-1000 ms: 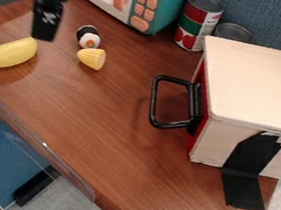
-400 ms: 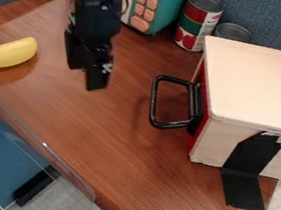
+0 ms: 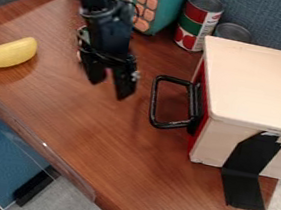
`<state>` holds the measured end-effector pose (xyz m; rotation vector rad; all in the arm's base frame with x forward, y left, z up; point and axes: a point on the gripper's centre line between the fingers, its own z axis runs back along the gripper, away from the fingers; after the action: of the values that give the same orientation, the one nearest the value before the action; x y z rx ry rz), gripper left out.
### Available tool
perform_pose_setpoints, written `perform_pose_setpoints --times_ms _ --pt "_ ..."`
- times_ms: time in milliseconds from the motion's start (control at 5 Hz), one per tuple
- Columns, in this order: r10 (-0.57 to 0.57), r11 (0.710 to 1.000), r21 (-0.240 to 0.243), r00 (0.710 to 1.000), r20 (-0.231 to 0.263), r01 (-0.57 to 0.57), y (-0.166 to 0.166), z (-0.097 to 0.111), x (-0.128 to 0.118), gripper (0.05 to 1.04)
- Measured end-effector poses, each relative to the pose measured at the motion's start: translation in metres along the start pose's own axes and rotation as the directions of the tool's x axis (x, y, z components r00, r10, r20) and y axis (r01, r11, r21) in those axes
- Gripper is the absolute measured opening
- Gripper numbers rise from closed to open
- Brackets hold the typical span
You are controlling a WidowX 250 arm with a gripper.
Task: Open the draw
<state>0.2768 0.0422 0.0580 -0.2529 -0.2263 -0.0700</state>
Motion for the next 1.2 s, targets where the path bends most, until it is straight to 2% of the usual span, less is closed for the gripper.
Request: perform_pose_setpoints --times_ms 400,1200 --pt "0.039 0.999 -0.010 0.999 0.035 -0.039 -0.029 -0.004 0.017 1.001" --pt "0.230 0.972 0.026 0.969 0.086 -0.233 -0.033 -0.047 0.037 0.976"
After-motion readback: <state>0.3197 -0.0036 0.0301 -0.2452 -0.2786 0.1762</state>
